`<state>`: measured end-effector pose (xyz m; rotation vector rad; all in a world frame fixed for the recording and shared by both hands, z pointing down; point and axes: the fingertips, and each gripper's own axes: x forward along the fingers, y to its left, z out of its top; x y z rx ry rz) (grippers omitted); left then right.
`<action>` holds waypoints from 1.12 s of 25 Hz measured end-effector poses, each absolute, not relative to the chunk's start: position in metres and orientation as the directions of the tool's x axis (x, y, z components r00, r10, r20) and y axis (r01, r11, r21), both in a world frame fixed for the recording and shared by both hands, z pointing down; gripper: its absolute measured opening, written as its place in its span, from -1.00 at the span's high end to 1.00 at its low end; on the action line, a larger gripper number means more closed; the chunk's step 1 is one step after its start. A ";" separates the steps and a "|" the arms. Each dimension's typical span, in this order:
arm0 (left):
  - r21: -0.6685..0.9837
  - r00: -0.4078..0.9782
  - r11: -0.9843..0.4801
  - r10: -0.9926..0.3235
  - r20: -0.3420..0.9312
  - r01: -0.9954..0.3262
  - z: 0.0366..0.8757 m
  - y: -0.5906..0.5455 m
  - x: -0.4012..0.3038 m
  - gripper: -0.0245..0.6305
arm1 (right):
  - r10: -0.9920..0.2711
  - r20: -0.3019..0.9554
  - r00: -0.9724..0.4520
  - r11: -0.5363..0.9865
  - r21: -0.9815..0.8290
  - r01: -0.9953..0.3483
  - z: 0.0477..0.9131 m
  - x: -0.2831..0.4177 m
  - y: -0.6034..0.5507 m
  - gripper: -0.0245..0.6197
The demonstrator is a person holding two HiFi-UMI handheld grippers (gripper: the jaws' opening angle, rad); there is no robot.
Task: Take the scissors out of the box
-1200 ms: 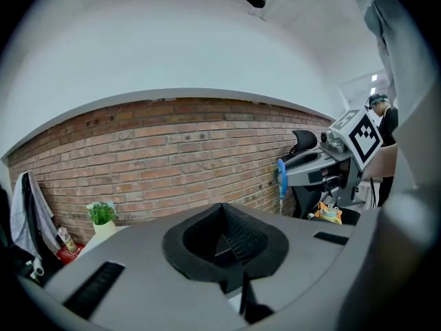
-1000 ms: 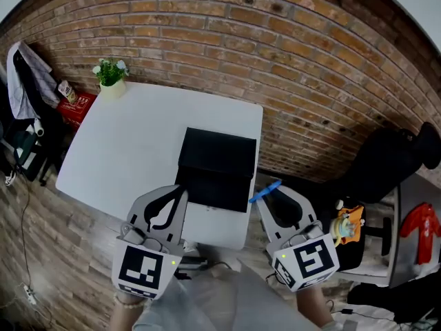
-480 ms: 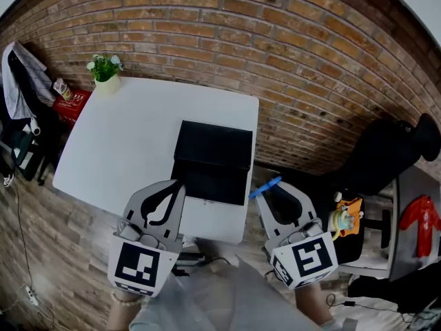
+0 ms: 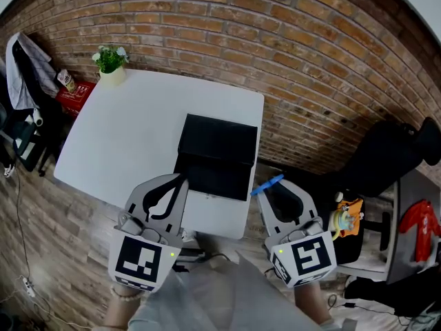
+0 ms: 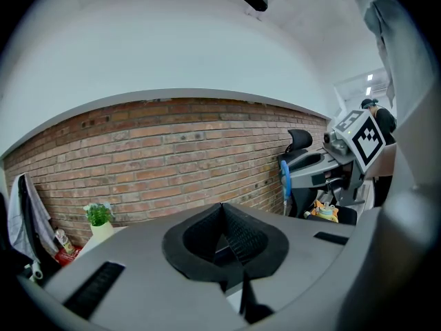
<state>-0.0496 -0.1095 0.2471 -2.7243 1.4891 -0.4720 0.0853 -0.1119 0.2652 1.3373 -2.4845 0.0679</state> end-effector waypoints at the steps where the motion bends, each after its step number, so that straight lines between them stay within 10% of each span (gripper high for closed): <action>1: -0.145 0.505 -0.550 -0.823 0.260 -0.822 0.247 -0.109 -0.050 0.87 | -0.806 0.299 -0.511 0.561 0.111 -0.820 0.265 0.085 -0.112 0.61; 28: -0.146 0.494 -0.541 -0.828 0.266 -0.828 0.252 -0.107 -0.055 0.87 | -0.791 0.317 -0.524 0.586 0.143 -0.798 0.271 0.076 -0.109 0.61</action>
